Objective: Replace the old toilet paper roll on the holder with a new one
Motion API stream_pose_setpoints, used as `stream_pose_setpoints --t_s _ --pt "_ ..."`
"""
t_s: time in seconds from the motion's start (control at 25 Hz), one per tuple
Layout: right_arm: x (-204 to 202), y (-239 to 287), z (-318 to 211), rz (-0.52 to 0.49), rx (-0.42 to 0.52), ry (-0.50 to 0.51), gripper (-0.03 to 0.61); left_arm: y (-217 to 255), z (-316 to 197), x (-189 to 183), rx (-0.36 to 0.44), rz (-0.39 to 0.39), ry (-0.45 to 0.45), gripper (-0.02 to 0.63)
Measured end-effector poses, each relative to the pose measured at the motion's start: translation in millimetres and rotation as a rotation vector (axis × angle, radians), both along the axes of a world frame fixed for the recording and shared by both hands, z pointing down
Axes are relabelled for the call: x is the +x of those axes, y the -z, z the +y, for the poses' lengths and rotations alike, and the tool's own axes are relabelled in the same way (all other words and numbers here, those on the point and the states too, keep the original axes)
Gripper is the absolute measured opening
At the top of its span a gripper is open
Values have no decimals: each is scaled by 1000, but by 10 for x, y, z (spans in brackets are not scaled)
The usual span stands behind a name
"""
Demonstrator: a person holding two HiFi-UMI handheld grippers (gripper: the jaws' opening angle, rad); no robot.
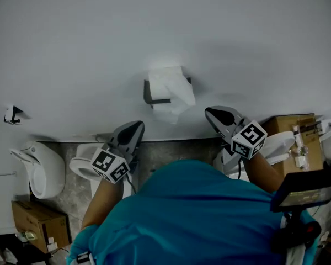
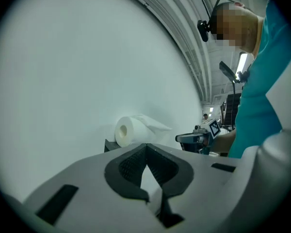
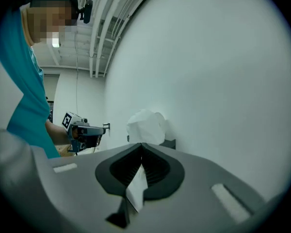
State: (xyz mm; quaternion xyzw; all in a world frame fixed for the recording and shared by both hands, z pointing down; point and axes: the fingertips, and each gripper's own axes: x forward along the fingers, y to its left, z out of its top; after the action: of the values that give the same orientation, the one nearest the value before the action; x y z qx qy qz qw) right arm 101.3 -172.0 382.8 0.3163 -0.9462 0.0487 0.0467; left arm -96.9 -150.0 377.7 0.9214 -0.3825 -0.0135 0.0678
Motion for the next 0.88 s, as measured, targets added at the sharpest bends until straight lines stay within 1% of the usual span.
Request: stream_pose_setpoints --t_s 0.12,0.2,0.32,0.4,0.48,0.52,0.56,0.64,0.76,0.88 --pt "64 -143 -121 16 -19 29 3 -67 -55 58 -30 -3 34 9" --pt "29 -275 -147 53 -24 45 5 -120 -61 32 -59 3 40 9" --pt "-93 -464 -193 134 -6 69 5 -184 -93 -28 -86 0 30 9" --pt "-230 -599 -186 230 27 91 10 -245 -112 -92 -87 5 9 9" --pt "-393 -706 -174 357 83 111 45 -293 -119 -181 -92 9 -12 9" --pt "-468 -766 -180 430 119 119 76 -306 -120 -237 -95 9 -18 9" --pt "-528 -834 -191 503 155 126 124 -313 -123 -289 -98 12 -23 9" --pt "-581 -963 -229 618 215 141 169 -328 -130 -338 -98 20 -31 9" --pt "-574 -1081 -297 698 260 157 233 -357 -129 -324 -115 14 -36 9" --pt "-612 -1159 -354 711 252 176 270 -379 -121 -351 -123 14 -34 9"
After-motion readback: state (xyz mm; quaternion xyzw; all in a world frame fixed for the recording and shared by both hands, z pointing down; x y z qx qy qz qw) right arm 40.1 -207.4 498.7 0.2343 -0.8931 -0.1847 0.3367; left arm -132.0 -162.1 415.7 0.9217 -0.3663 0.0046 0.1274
